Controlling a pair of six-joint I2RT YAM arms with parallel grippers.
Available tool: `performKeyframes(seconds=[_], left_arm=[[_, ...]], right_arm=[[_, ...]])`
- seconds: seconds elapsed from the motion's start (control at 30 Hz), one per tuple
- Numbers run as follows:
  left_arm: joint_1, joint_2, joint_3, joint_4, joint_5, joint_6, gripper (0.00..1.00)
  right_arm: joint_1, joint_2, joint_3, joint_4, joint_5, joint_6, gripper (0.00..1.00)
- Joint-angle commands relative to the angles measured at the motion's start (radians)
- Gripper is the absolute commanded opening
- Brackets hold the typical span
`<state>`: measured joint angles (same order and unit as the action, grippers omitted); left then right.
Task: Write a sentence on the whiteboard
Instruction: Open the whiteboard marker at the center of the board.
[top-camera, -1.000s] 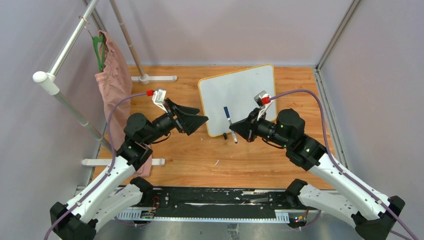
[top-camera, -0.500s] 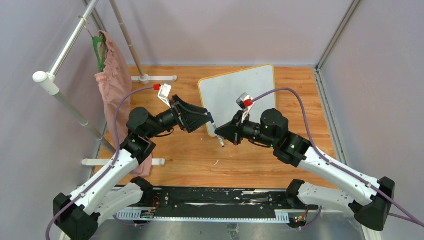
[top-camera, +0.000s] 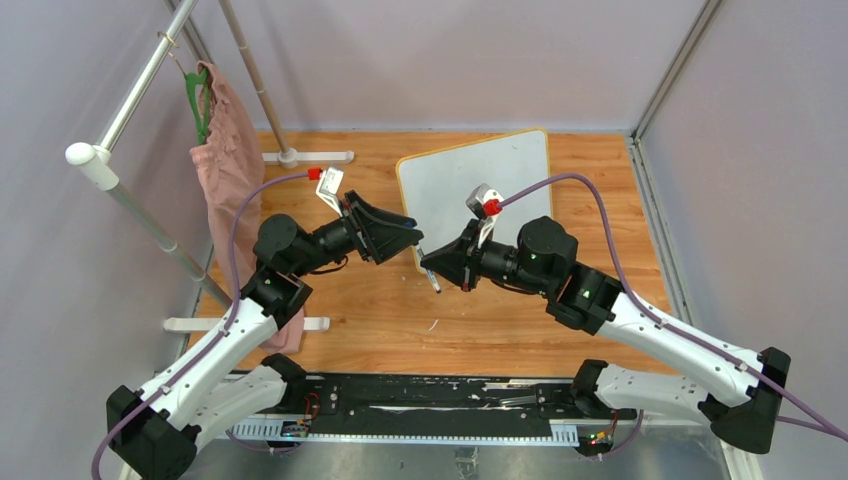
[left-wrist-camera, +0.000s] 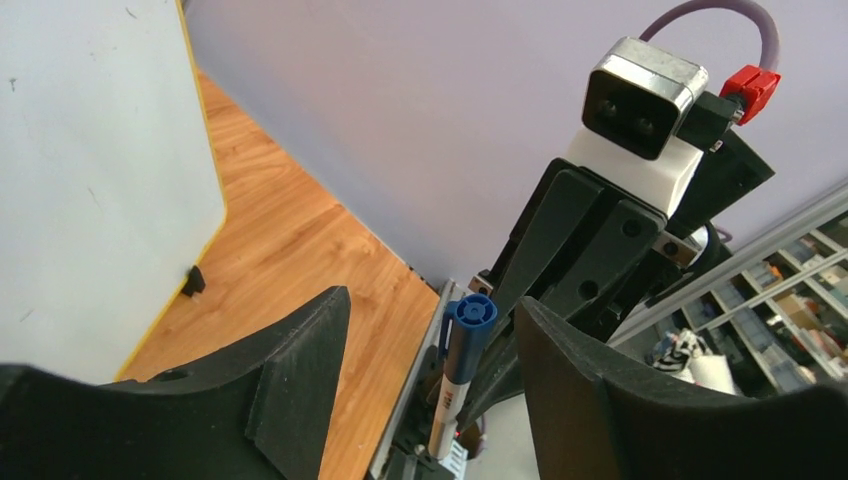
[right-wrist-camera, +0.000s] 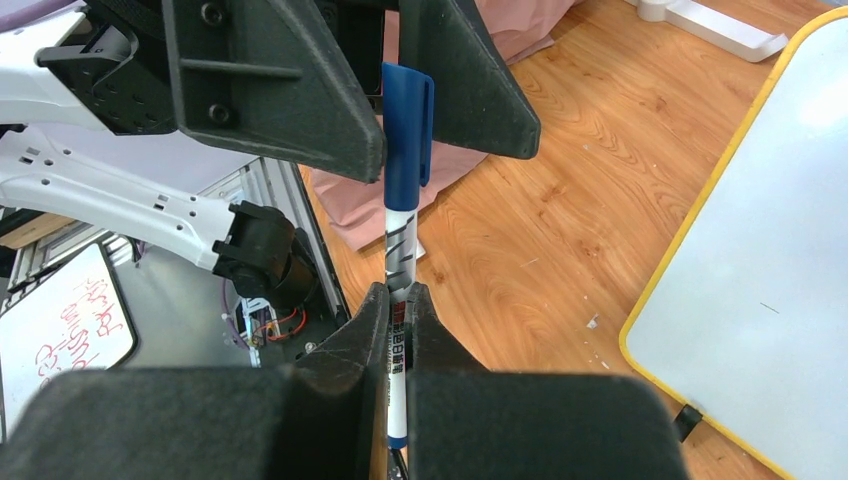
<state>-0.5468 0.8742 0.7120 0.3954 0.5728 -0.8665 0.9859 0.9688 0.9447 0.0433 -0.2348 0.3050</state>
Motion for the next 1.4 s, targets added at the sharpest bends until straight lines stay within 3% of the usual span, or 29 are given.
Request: performKeyframes(seconds=[0.0, 0.27, 0.57, 0.87, 0.93, 1.03, 1.07, 1.13, 1.2, 1.27, 1.37], left_arm=[[-0.007, -0.017, 0.01, 0.03, 0.014, 0.005, 0.62], [-0.007, -0.026, 0.012, 0.03, 0.029, -0.003, 0.51], [-0.007, -0.028, 0.003, 0.03, 0.05, -0.012, 0.5], [-0.007, -0.034, -0.003, 0.03, 0.062, -0.009, 0.33], [-0.007, -0.036, -0.005, 0.03, 0.063, -0.009, 0.26], [-0.007, -0.04, -0.004, 0.03, 0.068, 0.002, 0.0], [-0.007, -0.043, -0.004, 0.03, 0.067, 0.004, 0.0], [-0.007, -0.051, -0.005, 0.03, 0.066, 0.006, 0.0], [-0.007, -0.058, -0.005, 0.03, 0.065, 0.006, 0.0], [-0.007, -0.064, -0.005, 0.03, 0.063, 0.006, 0.0], [-0.007, -0.074, -0.004, 0.03, 0.064, 0.006, 0.0]], right_arm=[[0.021, -0.008, 0.031, 0.017, 0.027, -0.026, 0.0], [0.03, -0.001, 0.034, 0.021, 0.04, -0.027, 0.0], [0.041, 0.016, 0.047, 0.026, 0.047, -0.03, 0.0], [0.051, 0.014, 0.048, 0.024, 0.069, -0.031, 0.0], [0.053, 0.015, 0.048, 0.023, 0.069, -0.032, 0.0], [0.054, 0.015, 0.052, 0.017, 0.049, -0.035, 0.0], [0.055, 0.014, 0.053, 0.013, 0.043, -0.037, 0.05], [0.056, 0.014, 0.051, 0.011, 0.037, -0.025, 0.36], [0.056, 0.018, 0.046, 0.02, 0.038, -0.008, 0.56], [0.055, 0.023, 0.045, 0.026, 0.052, 0.007, 0.62], [0.054, 0.029, 0.041, 0.064, 0.043, 0.041, 0.61]])
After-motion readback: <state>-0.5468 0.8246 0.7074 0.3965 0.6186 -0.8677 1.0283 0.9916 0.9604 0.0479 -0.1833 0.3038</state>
